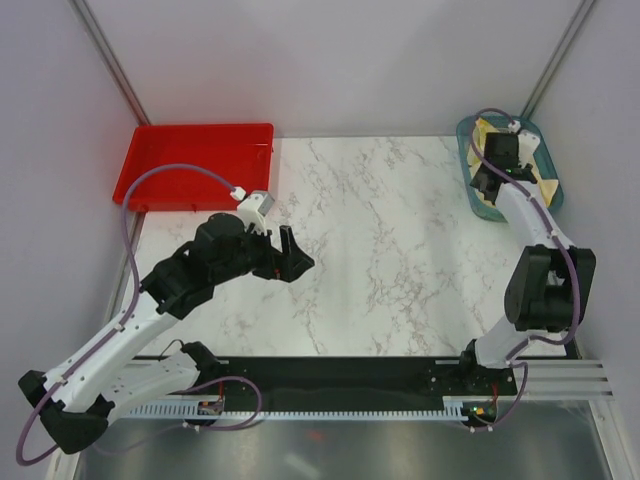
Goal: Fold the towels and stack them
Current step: Grab crumpled towel
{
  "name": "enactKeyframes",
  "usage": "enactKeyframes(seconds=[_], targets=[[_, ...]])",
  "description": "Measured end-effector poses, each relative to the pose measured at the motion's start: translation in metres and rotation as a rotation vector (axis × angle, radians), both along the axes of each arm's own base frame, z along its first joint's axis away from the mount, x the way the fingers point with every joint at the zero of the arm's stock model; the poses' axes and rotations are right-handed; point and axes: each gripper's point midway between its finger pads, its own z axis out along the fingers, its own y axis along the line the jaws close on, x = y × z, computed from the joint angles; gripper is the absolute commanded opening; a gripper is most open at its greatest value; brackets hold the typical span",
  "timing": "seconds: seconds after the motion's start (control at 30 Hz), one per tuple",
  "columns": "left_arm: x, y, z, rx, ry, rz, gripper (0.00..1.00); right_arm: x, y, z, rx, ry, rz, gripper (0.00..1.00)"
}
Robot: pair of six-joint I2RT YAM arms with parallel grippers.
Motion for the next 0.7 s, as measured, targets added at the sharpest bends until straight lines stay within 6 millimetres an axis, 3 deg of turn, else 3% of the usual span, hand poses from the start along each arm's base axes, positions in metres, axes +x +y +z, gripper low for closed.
enactKeyframes(seconds=[0.07,0.2,0.37,0.5,0.63,0.67,0.7], targets=[[-0.001,0.0,-0.006,0.009,0.011,-0.002,0.97,0.002,-0.029,-0.014,0.012,0.036,-0.06,0.61],[0.001,-0.004,-0.014,0.025,0.036,-0.01,0.97,0.015,-0.064,-0.029,0.021,0.07,-0.105,0.61],[0.005,-0.008,-0.025,0.046,0.06,-0.011,0.97,0.033,-0.078,-0.051,0.07,0.087,-0.068,0.61],[0.008,-0.009,-0.029,0.055,0.067,-0.008,0.97,0.048,-0.092,-0.074,0.095,0.109,-0.046,0.54],[0.008,-0.009,-0.029,0.055,0.065,-0.006,0.97,0.06,-0.108,-0.087,0.091,0.127,-0.041,0.31],[0.008,-0.009,-0.029,0.055,0.065,-0.005,0.97,0.061,-0.11,-0.089,0.092,0.129,-0.036,0.1],[0.008,-0.009,-0.029,0.055,0.065,-0.004,0.97,0.063,-0.11,-0.088,0.093,0.128,-0.025,0.0]])
